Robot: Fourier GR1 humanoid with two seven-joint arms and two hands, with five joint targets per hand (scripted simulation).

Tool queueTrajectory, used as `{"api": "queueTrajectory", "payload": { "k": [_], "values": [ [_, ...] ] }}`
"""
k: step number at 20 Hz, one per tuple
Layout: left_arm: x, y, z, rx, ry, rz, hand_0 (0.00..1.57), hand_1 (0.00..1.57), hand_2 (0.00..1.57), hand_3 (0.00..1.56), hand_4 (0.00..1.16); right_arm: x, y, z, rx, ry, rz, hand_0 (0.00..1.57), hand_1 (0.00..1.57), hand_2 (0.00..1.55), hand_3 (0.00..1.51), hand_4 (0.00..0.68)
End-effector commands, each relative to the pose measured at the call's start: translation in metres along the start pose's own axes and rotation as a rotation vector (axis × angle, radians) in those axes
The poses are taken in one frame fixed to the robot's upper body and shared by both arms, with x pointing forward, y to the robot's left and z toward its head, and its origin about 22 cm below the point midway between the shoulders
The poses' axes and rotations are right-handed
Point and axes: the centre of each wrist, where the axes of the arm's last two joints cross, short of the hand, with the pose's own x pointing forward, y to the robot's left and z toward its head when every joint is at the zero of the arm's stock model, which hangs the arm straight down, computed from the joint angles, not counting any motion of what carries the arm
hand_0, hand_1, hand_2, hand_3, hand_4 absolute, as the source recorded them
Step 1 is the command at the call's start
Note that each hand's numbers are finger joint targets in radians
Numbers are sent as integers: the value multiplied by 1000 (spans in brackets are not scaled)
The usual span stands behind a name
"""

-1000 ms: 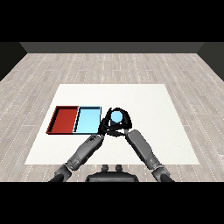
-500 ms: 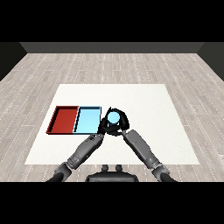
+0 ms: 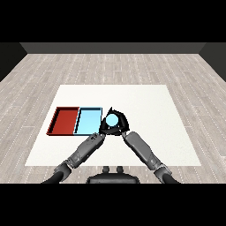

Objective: Pick the blue can and put it in the blue box

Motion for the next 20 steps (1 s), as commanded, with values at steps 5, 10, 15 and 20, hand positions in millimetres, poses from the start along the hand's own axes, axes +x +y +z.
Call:
{"api": "queueTrajectory", "payload": {
  "k": [5,10,15,20],
  "values": [
    [-14,-7,2,107,54,12,1571,1571,1571,1514,1158,24,22,-9,29,-8,-56,1439,1439,1462,1378,517],
    [-4,-6,-5,111,72,-40,1571,1571,1555,1458,1129,14,7,-14,26,-5,-60,1417,1417,1455,1370,527],
    [-5,-27,4,134,35,-86,1571,1571,1560,1472,1141,9,4,-16,20,9,-49,1427,1427,1460,1378,528],
    [0,-11,-7,152,24,-82,1571,1571,1559,1466,1138,17,4,3,-7,6,-12,722,722,722,251,110]
  ]
}}
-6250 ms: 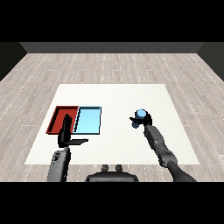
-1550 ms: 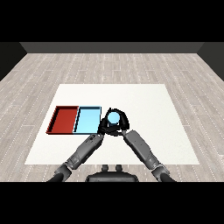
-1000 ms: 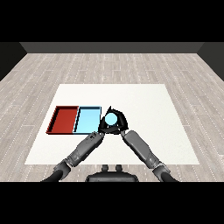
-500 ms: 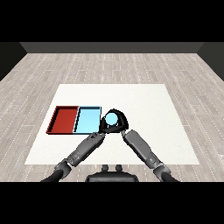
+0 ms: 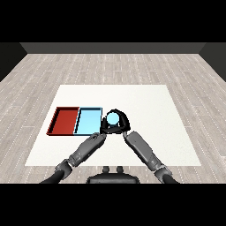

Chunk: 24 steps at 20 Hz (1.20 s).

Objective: Pick the blue can and put it in the blue box

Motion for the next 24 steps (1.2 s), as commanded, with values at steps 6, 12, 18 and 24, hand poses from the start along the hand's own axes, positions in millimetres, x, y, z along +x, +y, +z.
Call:
{"api": "queueTrajectory", "payload": {
  "k": [6,12,18,24],
  "values": [
    [-3,-3,6,10,18,4,1571,1571,1559,1466,1138,2,6,-17,3,3,57,0,0,0,0,0],
    [-8,1,-3,25,58,10,1571,1571,1570,1478,1145,-10,-9,-13,-1,1,48,0,0,0,0,0],
    [-8,4,-4,60,47,-9,1571,1571,1571,1494,1145,20,-53,-7,-120,-43,-24,0,0,0,0,0],
    [-15,28,1,145,44,-4,1571,1571,1571,1487,1144,41,-86,15,-138,-123,-145,0,0,0,0,0]
  ]
}}
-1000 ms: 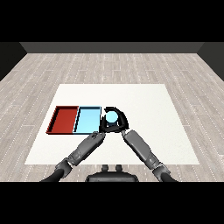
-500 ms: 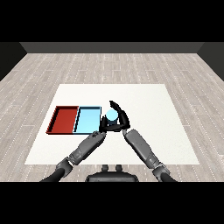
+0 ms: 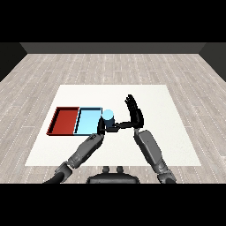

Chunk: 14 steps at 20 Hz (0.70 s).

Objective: Pick the blue can and put it in the blue box

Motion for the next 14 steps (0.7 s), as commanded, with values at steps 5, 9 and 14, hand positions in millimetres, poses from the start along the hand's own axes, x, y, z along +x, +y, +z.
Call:
{"api": "queueTrajectory", "payload": {
  "k": [5,9,14],
  "values": [
    [18,27,-31,107,-48,-65,1571,1571,1571,1475,1149,43,-61,30,-72,-160,-85,0,0,0,0,0],
    [19,81,-40,151,-40,-129,1571,1571,1562,1473,1146,34,-90,45,-201,-136,-49,0,0,0,0,0],
    [19,93,-74,201,56,-172,1571,1571,1569,1484,1130,50,-103,56,-217,-158,-30,0,0,0,0,0]
  ]
}}
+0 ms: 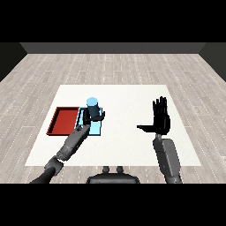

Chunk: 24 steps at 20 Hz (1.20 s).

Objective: Pick the blue can and put it in the blue box

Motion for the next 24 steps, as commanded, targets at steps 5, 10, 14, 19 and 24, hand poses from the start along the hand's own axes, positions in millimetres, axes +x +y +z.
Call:
{"api": "queueTrajectory", "payload": {
  "k": [5,10,14,19,24],
  "values": [
    [-20,58,-43,100,159,-147,1571,1571,1571,1508,1097,-15,-19,2,-88,25,13,0,0,0,0,0],
    [-44,54,-34,119,339,-207,1571,1571,1571,1456,1023,-22,-32,-3,-68,29,36,0,0,0,0,0],
    [-75,72,-15,128,444,-292,1571,1571,1511,1347,986,-30,-33,4,-88,46,29,0,0,0,0,0],
    [-87,66,-4,139,669,-382,903,903,839,951,898,-31,-20,-10,-79,54,7,0,0,0,0,0],
    [-107,59,22,112,728,-359,1156,1156,1079,550,775,-27,-38,-12,-76,27,14,0,0,0,0,0]
  ]
}}
